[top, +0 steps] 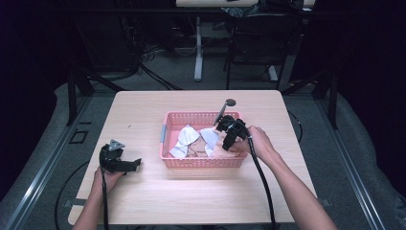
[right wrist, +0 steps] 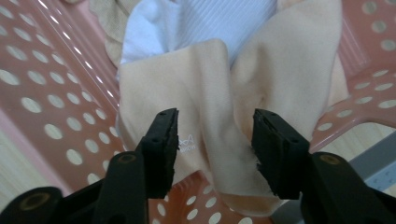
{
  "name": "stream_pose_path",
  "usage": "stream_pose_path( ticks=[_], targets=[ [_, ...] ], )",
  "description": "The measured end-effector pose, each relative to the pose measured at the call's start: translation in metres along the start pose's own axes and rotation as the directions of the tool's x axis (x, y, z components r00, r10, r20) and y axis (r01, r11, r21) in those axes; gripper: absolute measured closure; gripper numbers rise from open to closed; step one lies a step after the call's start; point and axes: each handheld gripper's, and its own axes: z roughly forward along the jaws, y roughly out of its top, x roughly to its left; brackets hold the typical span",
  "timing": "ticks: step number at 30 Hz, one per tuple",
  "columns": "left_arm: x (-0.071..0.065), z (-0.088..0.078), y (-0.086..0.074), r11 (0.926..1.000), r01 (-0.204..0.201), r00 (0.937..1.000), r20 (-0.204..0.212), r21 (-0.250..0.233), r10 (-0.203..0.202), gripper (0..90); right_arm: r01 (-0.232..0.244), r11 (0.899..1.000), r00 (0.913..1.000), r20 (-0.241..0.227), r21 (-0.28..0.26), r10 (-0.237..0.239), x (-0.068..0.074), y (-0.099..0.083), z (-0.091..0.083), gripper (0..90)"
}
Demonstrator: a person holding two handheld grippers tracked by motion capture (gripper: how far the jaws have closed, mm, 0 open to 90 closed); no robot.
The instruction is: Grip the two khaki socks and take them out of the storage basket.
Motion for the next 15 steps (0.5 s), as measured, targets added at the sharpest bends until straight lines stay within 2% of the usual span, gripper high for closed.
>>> stream_pose_path(
  ticks=[8, 9, 12, 15],
  targets=[
    [0.0, -0.0001, 0.0, 1.0, 0.0, 1.0, -0.001, 0.001, 0.0, 0.0, -0.004, 0.999, 0.9998, 0.017, 0.04, 0.004, 0.0005, -0.0003, 0.0088, 72.1],
    [-0.0001, -0.0001, 0.0, 1.0, 0.0, 1.0, 0.0, 0.001, 0.0, 0.0, -0.012, 1.0, 0.9998, 0.018, 0.029, 0.012, 0.0008, -0.0013, 0.0086, 77.4],
    [-0.0002, -0.0001, -0.0001, 1.0, 0.001, 1.0, -0.001, 0.0, -0.001, 0.0, -0.008, 1.0, 0.9997, 0.023, 0.028, 0.008, -0.0001, -0.0021, 0.0053, 82.3],
    [-0.0003, -0.0002, -0.0001, 1.0, 0.001, 1.0, 0.0, 0.001, -0.001, 0.0, -0.015, 1.0, 0.9997, 0.021, 0.0, 0.015, -0.001, -0.0048, 0.001, 85.1]
  ],
)
